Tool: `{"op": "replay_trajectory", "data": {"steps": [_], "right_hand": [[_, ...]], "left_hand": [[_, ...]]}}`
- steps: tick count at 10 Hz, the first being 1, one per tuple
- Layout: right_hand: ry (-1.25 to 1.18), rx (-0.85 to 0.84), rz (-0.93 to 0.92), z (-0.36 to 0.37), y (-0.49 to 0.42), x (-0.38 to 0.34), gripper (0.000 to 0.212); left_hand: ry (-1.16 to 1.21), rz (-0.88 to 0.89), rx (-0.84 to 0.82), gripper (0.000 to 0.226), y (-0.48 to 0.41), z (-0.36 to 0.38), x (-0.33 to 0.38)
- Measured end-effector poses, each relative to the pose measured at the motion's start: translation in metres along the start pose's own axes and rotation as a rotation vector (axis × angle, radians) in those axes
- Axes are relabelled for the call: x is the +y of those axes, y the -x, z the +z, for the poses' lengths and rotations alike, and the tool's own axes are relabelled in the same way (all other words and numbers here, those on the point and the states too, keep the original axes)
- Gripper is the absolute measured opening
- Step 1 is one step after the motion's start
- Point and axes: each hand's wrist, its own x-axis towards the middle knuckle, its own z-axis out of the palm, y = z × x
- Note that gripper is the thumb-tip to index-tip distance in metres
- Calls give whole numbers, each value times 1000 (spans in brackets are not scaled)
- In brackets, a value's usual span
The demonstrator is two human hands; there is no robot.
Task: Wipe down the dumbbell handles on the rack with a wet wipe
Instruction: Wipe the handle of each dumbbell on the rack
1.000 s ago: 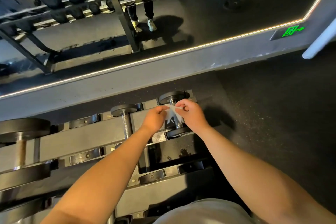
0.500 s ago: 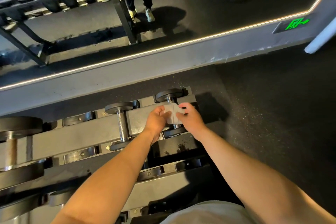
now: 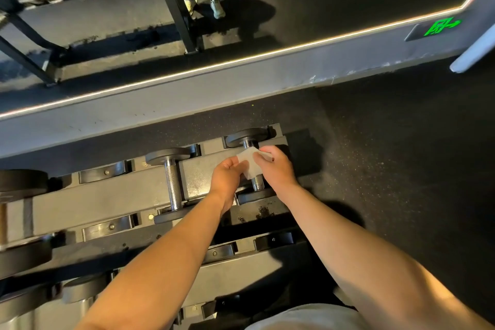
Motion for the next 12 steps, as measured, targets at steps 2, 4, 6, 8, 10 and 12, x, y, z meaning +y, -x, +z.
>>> {"op": "replay_trajectory", "data": {"steps": [2, 4, 6, 8, 10, 12], "right_hand": [[125, 114, -60, 8, -16, 0, 9], [107, 194, 7, 25, -32, -1, 27], [159, 82, 90, 48, -50, 3, 21], [321, 48, 52, 38, -45, 15, 25], [172, 7, 12, 38, -43, 0, 47], [163, 63, 24, 43, -40, 16, 28]], "left_hand": [[-100, 90, 115, 10, -14, 4, -3], [-41, 125, 236, 20, -24, 13, 3], [-355, 224, 112, 27, -26, 12, -22], [-339, 327, 104, 26, -15, 15, -39], [-573, 299, 40, 43, -14, 18, -49], [-409, 191, 40, 53, -11, 22, -42]]}}
